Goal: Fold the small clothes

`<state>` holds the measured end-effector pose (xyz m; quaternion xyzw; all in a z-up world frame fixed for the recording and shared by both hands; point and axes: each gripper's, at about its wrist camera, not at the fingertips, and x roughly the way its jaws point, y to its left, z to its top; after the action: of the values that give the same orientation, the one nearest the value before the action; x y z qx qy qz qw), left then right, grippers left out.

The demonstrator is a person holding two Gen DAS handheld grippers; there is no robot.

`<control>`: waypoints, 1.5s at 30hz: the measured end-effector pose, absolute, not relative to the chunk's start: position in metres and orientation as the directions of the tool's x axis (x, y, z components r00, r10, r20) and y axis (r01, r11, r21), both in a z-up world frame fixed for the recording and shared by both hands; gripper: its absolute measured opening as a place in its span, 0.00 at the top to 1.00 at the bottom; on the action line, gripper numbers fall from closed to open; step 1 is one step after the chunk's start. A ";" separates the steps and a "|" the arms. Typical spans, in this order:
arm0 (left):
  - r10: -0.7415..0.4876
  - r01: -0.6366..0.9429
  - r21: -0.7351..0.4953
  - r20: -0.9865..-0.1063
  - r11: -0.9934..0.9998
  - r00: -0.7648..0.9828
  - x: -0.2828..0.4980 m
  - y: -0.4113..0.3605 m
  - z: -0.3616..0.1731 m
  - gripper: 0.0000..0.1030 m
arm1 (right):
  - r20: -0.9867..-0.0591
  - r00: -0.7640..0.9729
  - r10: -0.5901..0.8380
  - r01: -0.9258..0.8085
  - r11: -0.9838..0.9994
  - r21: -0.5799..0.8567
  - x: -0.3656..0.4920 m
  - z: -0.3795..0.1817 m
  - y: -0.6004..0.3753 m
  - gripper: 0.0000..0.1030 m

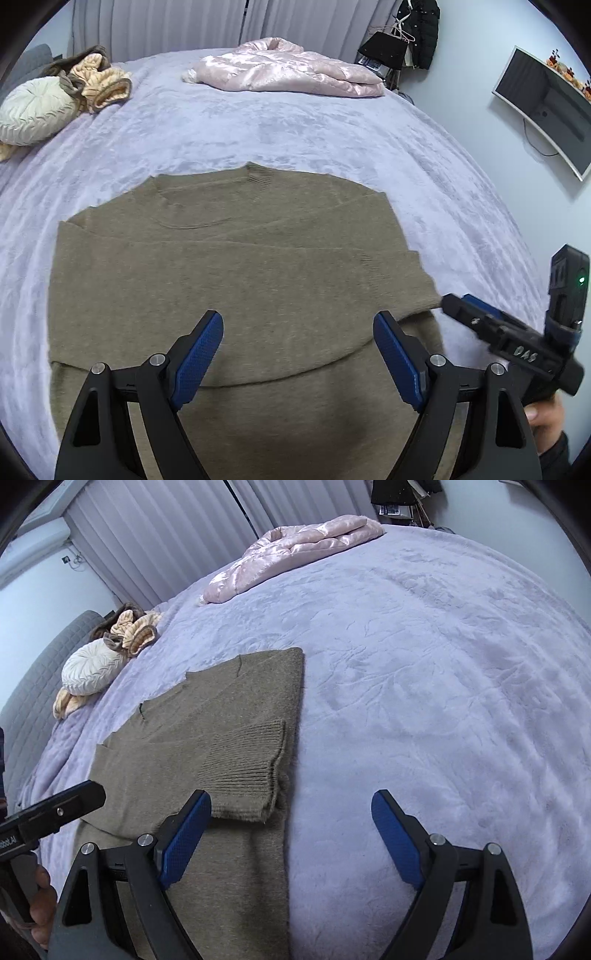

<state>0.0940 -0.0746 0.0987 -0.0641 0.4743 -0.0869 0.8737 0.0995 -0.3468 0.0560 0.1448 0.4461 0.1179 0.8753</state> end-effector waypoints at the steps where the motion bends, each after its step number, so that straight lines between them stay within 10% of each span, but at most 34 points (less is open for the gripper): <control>1: -0.169 0.057 -0.164 -0.819 0.985 0.548 0.094 -0.061 0.096 0.18 | -0.741 0.574 0.349 -0.079 0.924 0.374 0.099 0.057 -0.347 0.12; 7: -0.059 -0.197 -0.172 -0.876 0.965 0.478 0.124 0.032 0.053 0.18 | -0.739 0.564 0.370 -0.119 0.921 0.370 0.113 0.061 -0.324 0.13; 9: -0.010 -0.267 -0.142 -0.898 0.953 0.439 0.128 0.059 0.034 0.18 | -0.766 0.516 0.384 -0.153 0.921 0.359 0.125 0.054 -0.308 0.53; 14: 0.068 -0.362 -0.098 -0.905 0.927 0.419 0.118 0.108 0.015 0.18 | -0.801 0.550 0.236 -0.230 0.965 0.126 0.134 0.056 -0.266 0.75; 19: 0.026 -0.368 -0.152 -0.899 0.917 0.436 0.104 0.118 0.027 0.18 | -0.841 0.522 0.139 -0.130 0.988 0.083 0.148 0.045 -0.273 0.66; 23: -0.053 -0.271 -0.234 -0.840 0.934 0.540 0.075 0.094 0.061 0.18 | -0.802 0.583 0.126 -0.091 0.992 0.089 0.121 0.066 -0.285 0.25; 40: -0.062 -0.001 -0.071 -0.883 0.997 0.464 -0.028 0.016 0.022 0.18 | -0.857 0.494 0.144 -0.383 0.921 -0.066 0.024 0.023 -0.203 0.18; 45: -0.056 0.019 -0.053 -0.874 0.998 0.482 -0.082 0.024 0.019 0.01 | -0.826 0.535 0.177 -0.417 0.906 -0.075 -0.041 0.019 -0.230 0.16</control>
<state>-0.0824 0.0237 0.0187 -0.0181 0.5082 -0.0217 0.8608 -0.0408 -0.2303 0.0188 -0.1329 0.4507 0.1716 0.8659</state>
